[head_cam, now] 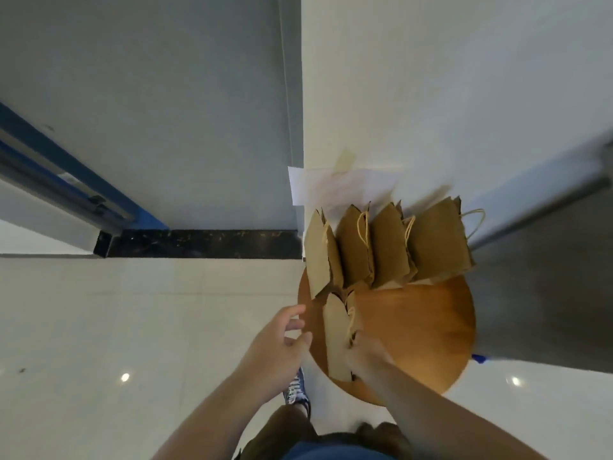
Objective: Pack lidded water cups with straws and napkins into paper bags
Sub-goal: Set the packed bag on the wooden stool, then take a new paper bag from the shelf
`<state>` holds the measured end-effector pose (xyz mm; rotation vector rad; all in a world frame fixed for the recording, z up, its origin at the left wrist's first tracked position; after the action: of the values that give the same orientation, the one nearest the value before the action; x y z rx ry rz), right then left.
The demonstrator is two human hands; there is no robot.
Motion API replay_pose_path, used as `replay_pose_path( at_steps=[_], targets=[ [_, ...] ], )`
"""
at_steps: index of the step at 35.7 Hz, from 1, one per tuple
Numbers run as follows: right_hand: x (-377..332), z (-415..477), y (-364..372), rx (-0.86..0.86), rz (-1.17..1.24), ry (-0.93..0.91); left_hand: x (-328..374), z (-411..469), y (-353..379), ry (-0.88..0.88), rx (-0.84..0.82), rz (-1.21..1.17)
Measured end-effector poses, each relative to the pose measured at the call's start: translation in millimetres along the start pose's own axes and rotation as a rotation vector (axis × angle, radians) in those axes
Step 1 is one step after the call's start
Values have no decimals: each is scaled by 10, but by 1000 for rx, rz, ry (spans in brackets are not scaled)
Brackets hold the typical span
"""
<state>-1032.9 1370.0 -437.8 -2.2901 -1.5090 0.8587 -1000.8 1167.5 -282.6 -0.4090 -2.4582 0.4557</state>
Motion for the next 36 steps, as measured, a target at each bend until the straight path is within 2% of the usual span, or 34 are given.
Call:
replay_pose_path(
  at_steps=[8,10,13,15,21,27,32,36],
  targets=[
    [374,-201,-51,-104,-97,-11,600,289,358,137,-123,14],
    [559,-331,-161,-85,-37,16,822,298,564,188,-149,38],
    [805,-645,-408,-70,63,-44,1163,232,949,271,-165,97],
    [1033,-899,-634,16,197,-21,1363,129,1251,324,-193,133],
    [1962,-1721,-1406,456,410,11,1831,-449,2217,522,-283,242],
    [3267,-2350,-2112,765,506,50,2285,-868,3070,627,-241,348],
    [4259,-2566,-2600,759,501,-81,2747,-1001,3533,636,-61,221],
    [4768,-2762,-2894,728,419,-153,3087,-1305,4071,650,-35,143]
  ],
)
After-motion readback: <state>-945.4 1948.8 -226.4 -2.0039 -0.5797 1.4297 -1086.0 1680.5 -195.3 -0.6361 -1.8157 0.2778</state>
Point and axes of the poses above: each hand's wrist, its own z-axis towards the middle knuckle, its own y-axis out of the palm, x = y × z, the point moved 6 cm from there along z, towards the middle knuckle, and after that the axes turned 9 degrees about -y, right-handed, at the moved point
